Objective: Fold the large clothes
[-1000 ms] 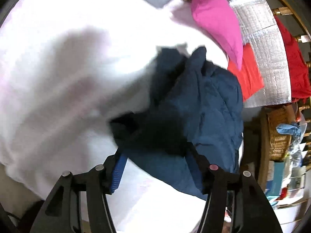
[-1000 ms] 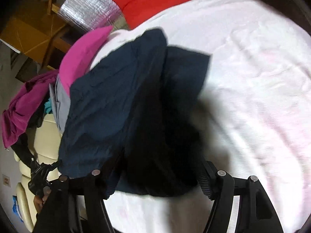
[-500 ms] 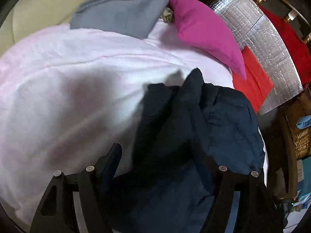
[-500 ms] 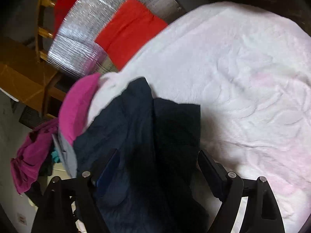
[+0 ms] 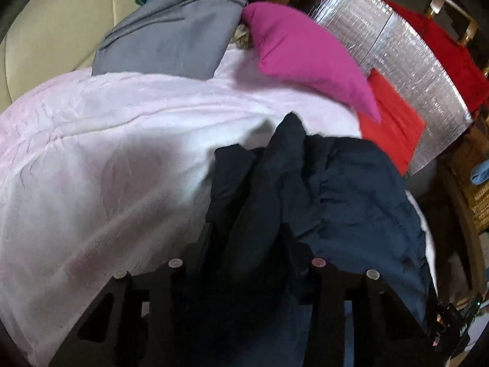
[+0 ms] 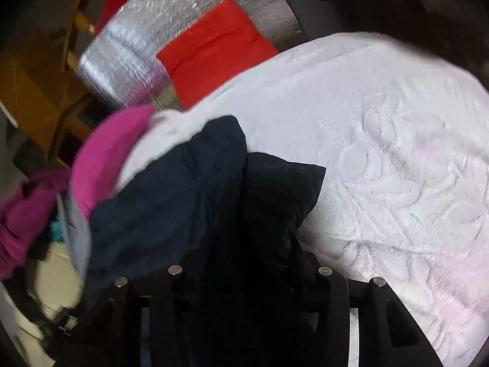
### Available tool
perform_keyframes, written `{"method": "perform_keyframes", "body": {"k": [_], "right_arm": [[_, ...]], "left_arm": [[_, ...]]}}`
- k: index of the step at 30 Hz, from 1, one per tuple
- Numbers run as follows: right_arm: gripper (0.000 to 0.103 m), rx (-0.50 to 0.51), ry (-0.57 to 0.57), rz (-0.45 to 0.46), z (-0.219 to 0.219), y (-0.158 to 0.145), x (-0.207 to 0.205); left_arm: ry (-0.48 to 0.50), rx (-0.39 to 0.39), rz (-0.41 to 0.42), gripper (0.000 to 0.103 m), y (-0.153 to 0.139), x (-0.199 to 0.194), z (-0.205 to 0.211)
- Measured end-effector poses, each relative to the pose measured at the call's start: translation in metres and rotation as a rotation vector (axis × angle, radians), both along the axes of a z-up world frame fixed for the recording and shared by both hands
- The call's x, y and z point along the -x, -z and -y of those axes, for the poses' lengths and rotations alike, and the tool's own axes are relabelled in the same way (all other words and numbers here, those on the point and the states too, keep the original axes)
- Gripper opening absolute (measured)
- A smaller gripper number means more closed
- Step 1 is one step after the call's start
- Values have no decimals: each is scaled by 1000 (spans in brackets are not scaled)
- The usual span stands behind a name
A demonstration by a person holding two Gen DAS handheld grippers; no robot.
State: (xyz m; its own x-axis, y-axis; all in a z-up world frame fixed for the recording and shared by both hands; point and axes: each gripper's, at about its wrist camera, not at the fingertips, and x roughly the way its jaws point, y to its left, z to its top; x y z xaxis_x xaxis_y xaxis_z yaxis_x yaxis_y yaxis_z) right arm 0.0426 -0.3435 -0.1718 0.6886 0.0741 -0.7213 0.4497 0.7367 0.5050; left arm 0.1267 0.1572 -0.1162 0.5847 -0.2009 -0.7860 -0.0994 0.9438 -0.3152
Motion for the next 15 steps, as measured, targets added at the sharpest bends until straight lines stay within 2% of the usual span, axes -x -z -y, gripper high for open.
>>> {"method": "perform_keyframes", "body": {"k": [3,7,9,11,13,15], "right_arm": [[49,-30,1,-16,2,6,-3],[53,-74,47,2,10,-2,6],[62,-70,91,3,16,-7,13],[69,-36,150,37,21,-18,21],[70,8,198,89,23,-31,31],[71,23,200,143,21,-39,38]], "left_arm": [[-10,-16,-37,48,8,-1,0],[-37,25,-45,50,6,-1,-5],[-49,38,-39,52,3,1,-7],[-56,25,-18,53,-3,3,-5],[-63,-14,24,54,-11,6,-2],[-66,-52,73,56,-19,10,2]]}}
